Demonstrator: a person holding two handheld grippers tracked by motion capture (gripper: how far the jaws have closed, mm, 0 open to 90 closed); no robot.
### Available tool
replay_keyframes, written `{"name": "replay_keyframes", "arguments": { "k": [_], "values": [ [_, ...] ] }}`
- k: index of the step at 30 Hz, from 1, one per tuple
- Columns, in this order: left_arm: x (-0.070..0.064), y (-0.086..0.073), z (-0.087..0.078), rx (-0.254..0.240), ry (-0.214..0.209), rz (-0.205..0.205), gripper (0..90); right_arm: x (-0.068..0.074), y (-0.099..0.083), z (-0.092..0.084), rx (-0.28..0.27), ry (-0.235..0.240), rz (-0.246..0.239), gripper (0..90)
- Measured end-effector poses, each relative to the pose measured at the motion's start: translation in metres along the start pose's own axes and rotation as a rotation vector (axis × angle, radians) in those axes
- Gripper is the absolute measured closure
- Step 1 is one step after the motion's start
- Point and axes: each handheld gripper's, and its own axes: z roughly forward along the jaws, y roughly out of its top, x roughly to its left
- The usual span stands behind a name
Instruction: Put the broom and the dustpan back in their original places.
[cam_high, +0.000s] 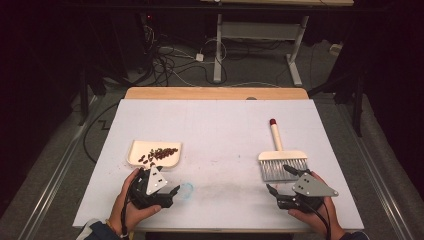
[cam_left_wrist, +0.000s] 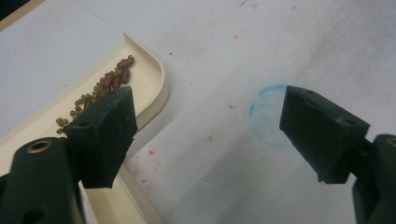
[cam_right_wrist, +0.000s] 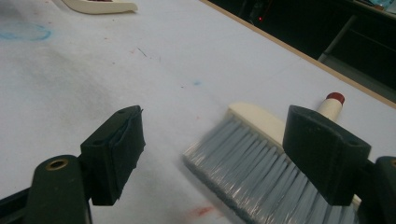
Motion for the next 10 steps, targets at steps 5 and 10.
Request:
{"name": "replay_keyframes", "arguments": {
  "k": [5,10],
  "values": [
    [-0.0001,0.0006,0.0023,0.008,0.001,0.013,18.4,-0.0012,0.0000,-0.0011,-0.003,-0.005,0.006,21.2],
    [0.0027,0.0001,0.0036,0.008,0.003,0.009,18.4,-0.0032,0.0003,-0.0003,-0.011,0.001,0.025,21.3]
  ]
}}
